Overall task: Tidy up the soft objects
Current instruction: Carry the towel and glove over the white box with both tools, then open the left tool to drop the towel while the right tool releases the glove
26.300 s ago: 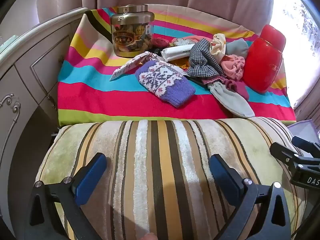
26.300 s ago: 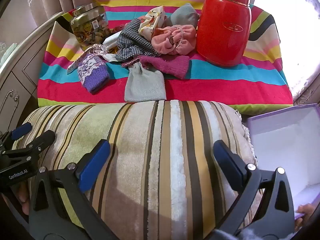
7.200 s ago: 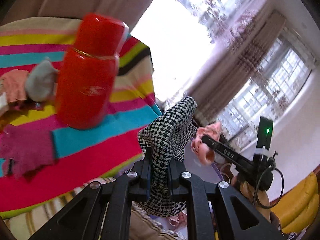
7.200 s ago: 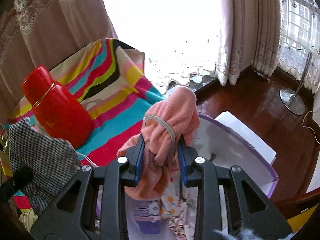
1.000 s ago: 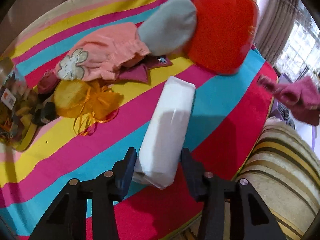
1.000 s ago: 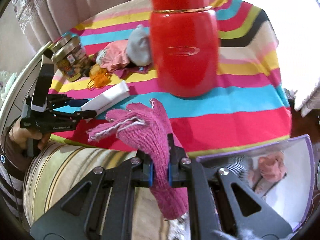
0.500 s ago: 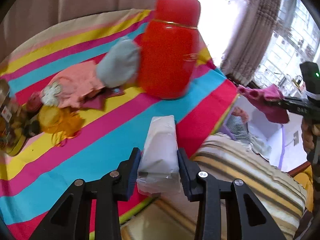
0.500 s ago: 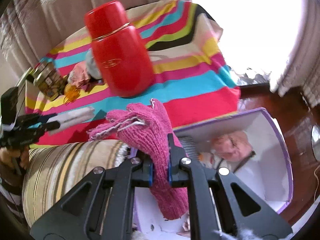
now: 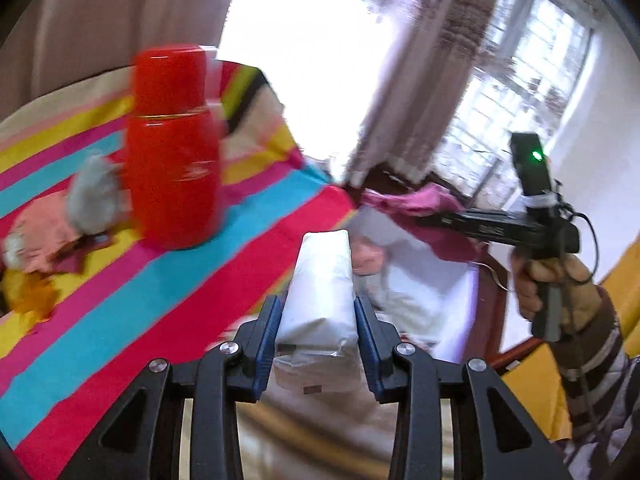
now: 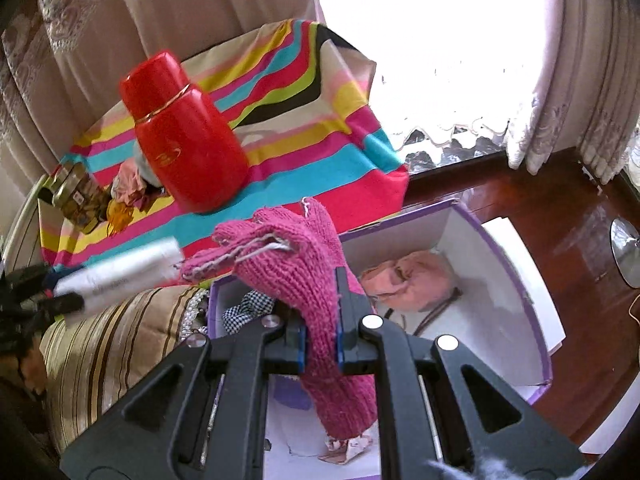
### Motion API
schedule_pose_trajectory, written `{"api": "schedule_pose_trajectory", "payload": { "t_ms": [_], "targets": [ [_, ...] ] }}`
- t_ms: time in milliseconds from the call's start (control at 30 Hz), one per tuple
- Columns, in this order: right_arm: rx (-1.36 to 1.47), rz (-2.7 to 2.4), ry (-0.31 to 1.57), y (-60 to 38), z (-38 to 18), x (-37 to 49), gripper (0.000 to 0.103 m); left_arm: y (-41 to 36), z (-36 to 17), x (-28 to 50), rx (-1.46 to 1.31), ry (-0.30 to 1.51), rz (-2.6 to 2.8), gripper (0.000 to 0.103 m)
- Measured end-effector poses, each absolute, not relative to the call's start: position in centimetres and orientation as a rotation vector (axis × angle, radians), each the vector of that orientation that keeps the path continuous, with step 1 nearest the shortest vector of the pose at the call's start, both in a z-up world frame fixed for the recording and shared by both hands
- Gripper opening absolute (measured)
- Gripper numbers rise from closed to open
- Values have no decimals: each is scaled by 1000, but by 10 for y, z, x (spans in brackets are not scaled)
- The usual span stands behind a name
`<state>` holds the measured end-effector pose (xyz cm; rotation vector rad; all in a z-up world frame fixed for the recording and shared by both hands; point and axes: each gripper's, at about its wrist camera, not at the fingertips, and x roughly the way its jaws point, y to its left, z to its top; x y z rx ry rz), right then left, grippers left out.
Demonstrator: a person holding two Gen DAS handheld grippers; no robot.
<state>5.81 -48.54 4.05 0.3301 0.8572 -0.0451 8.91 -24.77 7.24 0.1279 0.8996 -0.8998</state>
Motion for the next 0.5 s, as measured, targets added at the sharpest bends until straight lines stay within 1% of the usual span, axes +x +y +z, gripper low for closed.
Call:
{"api": "schedule_pose_trajectory", "payload": {
  "t_ms": [233, 400, 467, 500],
  "targets": [
    [350, -70, 846, -503, 41, 44, 13, -325, 54, 56, 228, 970, -1034, 38],
    [364, -83, 849, -511, 38, 39, 13, -358, 40, 40, 262, 1023, -1105, 40],
    [368, -86, 849, -513, 37, 38, 13, -366, 35, 37, 263, 1053, -1137, 48],
    [369, -86, 850, -513, 37, 38, 13, -369, 31, 34, 273, 1068, -1144, 58]
  ]
}}
